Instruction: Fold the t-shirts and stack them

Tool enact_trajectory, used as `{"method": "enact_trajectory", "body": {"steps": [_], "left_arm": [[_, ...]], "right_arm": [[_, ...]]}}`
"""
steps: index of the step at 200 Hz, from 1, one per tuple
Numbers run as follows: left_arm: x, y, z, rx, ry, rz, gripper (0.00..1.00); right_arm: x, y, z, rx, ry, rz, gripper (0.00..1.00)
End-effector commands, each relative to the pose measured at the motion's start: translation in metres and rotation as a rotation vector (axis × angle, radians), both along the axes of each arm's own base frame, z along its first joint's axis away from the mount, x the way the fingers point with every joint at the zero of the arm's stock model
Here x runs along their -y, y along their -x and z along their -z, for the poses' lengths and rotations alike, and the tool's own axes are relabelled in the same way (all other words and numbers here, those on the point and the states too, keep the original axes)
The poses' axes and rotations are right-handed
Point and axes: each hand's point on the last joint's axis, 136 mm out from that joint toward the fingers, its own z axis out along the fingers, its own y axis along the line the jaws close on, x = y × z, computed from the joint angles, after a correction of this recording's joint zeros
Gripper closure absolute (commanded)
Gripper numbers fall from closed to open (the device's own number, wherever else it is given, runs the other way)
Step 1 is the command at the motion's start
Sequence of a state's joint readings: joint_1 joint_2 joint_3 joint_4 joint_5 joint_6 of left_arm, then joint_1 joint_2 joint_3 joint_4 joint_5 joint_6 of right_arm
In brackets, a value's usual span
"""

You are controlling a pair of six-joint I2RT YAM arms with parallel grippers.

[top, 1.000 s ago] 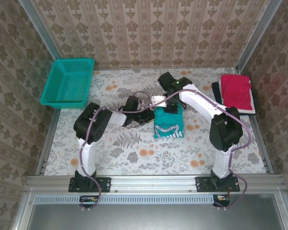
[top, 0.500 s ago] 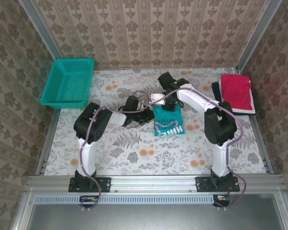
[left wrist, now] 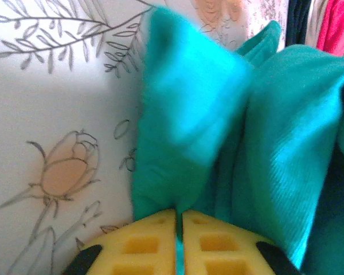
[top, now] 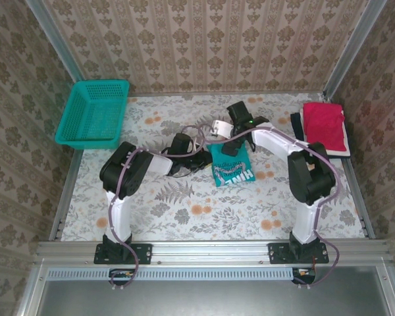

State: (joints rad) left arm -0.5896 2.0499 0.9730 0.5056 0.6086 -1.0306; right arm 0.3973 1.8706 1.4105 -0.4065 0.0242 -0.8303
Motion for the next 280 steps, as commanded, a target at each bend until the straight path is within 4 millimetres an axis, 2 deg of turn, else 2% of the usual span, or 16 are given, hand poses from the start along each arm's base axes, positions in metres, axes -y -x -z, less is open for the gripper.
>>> {"method": "enact_trajectory", "body": {"steps": [1,36,49,76,86,100,128,146,187,200,213,221,238,259,280], "left_arm": [[-0.056,0.024,0.057,-0.158,-0.241,-0.123,0.78],[-0.070,0.021,0.021,-0.063,-0.268,-0.181,0.64],[-0.073,0.018,0.005,-0.012,-0.290,-0.198,0.58],[-0.064,0.009,-0.034,0.097,-0.329,-0.194,0.39],[-0.056,0.004,-0.047,0.143,-0.347,-0.183,0.29],[-0.044,-0.003,-0.055,0.178,-0.381,-0.155,0.19],[-0.021,-0.013,-0.046,0.168,-0.414,-0.105,0.16],[-0.014,-0.016,-0.031,0.141,-0.450,-0.080,0.22],[-0.007,-0.019,-0.002,0.092,-0.491,-0.042,0.54],[-0.008,-0.018,0.004,0.081,-0.496,-0.042,0.67],[-0.008,-0.017,0.008,0.074,-0.493,-0.041,0.77],[-0.008,-0.016,0.008,0.072,-0.487,-0.038,0.79],[-0.005,-0.016,0.008,0.074,-0.475,-0.030,0.74],[-0.001,-0.018,0.003,0.084,-0.457,-0.026,0.50],[0.003,-0.017,-0.005,0.094,-0.426,-0.021,0.35]], "right_arm": [[0.005,-0.012,-0.058,0.178,-0.174,0.135,0.00],[0.024,0.005,-0.076,0.218,-0.406,0.322,0.00],[0.035,0.011,-0.076,0.192,-0.509,0.469,0.00],[0.065,0.025,-0.065,0.075,-0.631,0.788,0.00],[0.068,0.031,-0.055,0.013,-0.691,0.845,0.00],[0.069,0.039,-0.042,-0.065,-0.766,0.896,0.00],[0.075,0.055,-0.016,-0.150,-0.808,0.984,0.05],[0.078,0.063,-0.002,-0.204,-0.828,1.029,0.09],[0.075,0.077,0.024,-0.334,-0.853,1.070,0.15],[0.074,0.079,0.029,-0.368,-0.853,1.073,0.17],[0.073,0.079,0.032,-0.393,-0.861,1.081,0.18],[0.069,0.079,0.035,-0.423,-0.877,1.075,0.18],[0.059,0.077,0.041,-0.489,-0.905,1.055,0.18],[0.054,0.071,0.050,-0.530,-0.895,1.055,0.18],[0.049,0.065,0.063,-0.568,-0.886,1.047,0.17]]}}
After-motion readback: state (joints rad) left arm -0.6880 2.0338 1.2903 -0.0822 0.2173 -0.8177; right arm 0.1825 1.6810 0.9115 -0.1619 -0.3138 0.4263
